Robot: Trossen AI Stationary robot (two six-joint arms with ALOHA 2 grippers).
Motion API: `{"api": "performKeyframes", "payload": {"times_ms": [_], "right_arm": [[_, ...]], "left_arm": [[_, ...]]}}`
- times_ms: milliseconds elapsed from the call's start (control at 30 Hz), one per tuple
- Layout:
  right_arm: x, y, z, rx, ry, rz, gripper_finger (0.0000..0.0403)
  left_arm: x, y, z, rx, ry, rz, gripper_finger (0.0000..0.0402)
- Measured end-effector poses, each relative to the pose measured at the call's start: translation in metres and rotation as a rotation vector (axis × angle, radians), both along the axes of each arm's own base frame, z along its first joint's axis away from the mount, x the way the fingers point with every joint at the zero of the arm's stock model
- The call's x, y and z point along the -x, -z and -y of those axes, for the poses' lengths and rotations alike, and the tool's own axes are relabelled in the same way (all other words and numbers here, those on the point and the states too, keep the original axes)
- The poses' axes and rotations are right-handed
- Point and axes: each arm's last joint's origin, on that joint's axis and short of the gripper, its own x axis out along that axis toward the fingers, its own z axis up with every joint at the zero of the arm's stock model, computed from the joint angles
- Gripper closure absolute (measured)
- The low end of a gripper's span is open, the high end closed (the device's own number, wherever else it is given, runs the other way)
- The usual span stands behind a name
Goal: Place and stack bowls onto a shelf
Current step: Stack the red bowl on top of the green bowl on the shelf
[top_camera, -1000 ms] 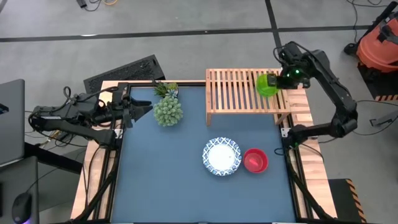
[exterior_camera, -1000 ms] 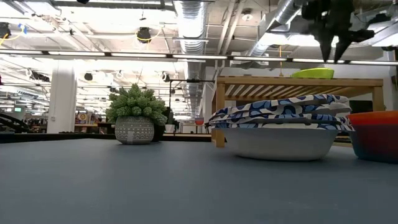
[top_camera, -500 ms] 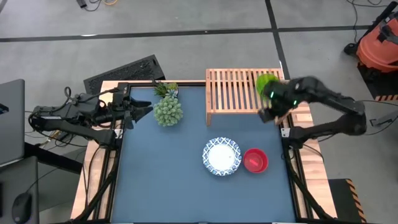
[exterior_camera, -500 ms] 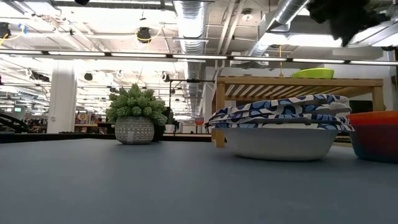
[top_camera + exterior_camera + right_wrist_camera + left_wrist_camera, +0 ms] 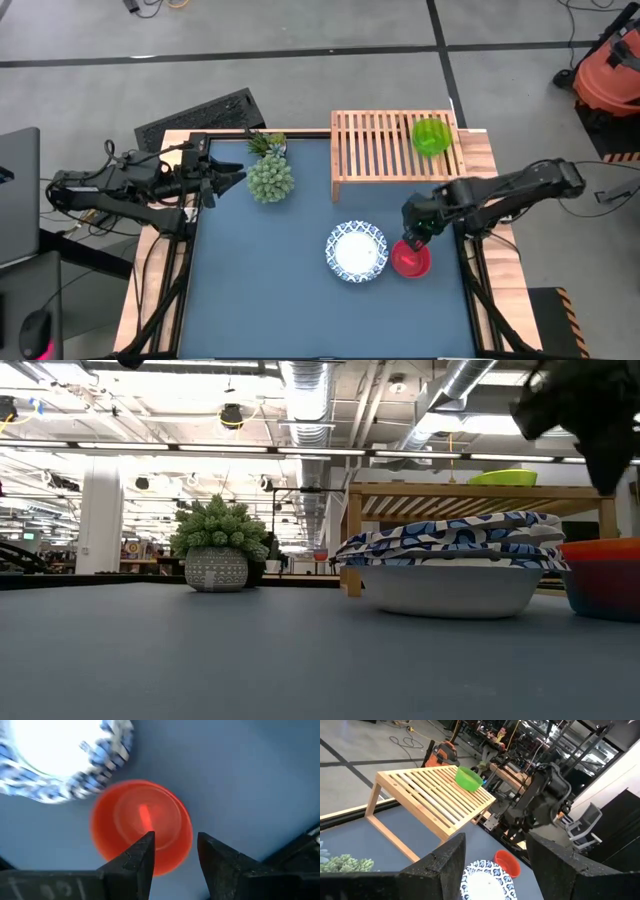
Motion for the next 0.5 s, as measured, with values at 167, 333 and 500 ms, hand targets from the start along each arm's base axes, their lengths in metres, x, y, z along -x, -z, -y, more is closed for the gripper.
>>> {"api": "performKeyframes", "payload": {"times_ms": [167, 333, 500], "right_arm": [[0.002, 0.026, -0.004, -0.01, -0.014, -0.088, 0.023], [0.003, 0.04, -0.005, -0.035, -0.035, -0.095, 0.023], [0.007, 0.055, -0.004, -0.032, -0.037, -0.123, 0.023]], "left_arm": [[0.0, 0.0, 0.0, 0.0, -0.003, 0.0, 0.0205], [0.0, 0.001, 0.0, 0.005, -0.005, -0.008, 0.0205], [0.0, 0.003, 0.0, 0.021, -0.008, -0.025, 0.0205]]}}
